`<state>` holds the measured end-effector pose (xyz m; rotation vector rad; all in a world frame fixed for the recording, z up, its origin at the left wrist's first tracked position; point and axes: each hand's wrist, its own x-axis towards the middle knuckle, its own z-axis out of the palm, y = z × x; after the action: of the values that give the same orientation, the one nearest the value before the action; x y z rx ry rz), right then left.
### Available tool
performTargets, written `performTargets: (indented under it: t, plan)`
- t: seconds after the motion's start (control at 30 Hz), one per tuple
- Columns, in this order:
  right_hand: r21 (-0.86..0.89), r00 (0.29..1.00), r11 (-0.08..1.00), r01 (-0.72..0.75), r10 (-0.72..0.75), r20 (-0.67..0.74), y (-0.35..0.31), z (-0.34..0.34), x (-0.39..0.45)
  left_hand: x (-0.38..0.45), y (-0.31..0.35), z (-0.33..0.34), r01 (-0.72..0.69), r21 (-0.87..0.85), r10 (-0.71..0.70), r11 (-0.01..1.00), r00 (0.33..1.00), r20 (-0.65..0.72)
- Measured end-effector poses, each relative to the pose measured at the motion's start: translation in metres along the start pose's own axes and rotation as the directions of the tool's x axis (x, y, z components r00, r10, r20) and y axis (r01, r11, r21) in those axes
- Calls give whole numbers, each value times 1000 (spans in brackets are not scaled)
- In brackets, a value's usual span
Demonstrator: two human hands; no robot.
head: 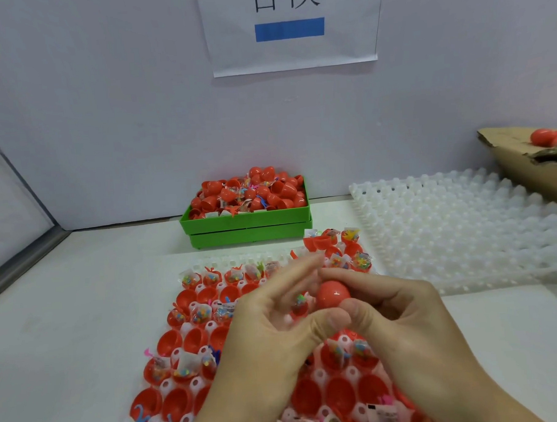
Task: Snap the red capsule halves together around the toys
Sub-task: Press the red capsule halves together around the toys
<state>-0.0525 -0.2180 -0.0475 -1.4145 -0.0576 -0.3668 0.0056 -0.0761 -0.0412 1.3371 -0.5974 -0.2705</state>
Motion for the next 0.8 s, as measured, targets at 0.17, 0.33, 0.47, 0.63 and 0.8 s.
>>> performTargets:
  t: [0.17,0.33,0.47,0.63,0.8]
  plan:
    - [72,999,997,-2,-1,36,1,-1,3,0,-4,1,109,-167,-109,980,994,11]
    - [-3,999,1000,23,-23,31,1,3,6,-2,-5,5,38,-77,-47,996,991,-123]
    - [5,997,998,56,-56,57,0,7,8,-2,-4,9,14,13,-11,1000,981,-192]
    - [-9,995,998,65,-64,70,-1,8,10,-3,-5,11,20,43,-10,999,975,-221]
    - [10,996,998,64,-65,55,-4,6,10,-3,-5,8,5,-12,-7,1000,984,-178]
